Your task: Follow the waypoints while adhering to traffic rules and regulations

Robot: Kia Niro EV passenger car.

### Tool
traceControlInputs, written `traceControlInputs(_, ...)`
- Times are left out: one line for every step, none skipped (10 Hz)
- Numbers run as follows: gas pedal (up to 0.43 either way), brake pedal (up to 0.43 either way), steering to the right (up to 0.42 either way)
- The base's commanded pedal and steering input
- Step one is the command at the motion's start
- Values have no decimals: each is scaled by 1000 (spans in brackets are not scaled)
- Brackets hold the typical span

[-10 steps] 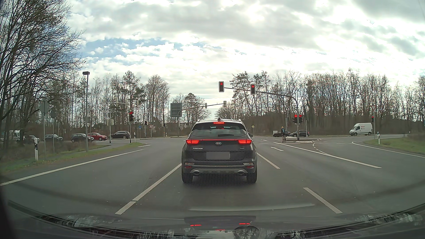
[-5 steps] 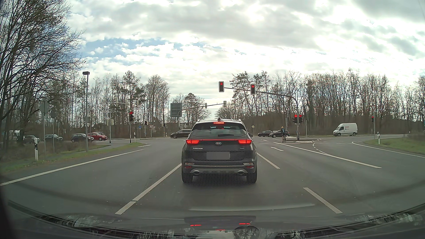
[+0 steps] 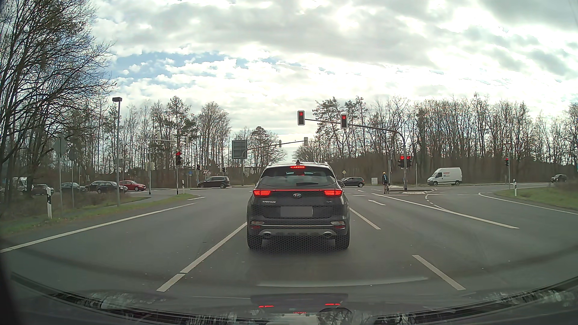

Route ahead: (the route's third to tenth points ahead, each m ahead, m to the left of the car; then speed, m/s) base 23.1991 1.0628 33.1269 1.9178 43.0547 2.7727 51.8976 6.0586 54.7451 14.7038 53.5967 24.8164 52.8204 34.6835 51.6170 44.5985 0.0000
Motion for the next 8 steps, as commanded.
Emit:
traceControlInputs(0, 299, -1)
traceControlInputs(0, 299, -1)
traceControlInputs(0, 299, -1)
traceControlInputs(0, 299, -1)
traceControlInputs(0, 299, -2)
traceControlInputs(0, 299, -2)
traceControlInputs(0, 299, -2)
traceControlInputs(0, 299, -1)
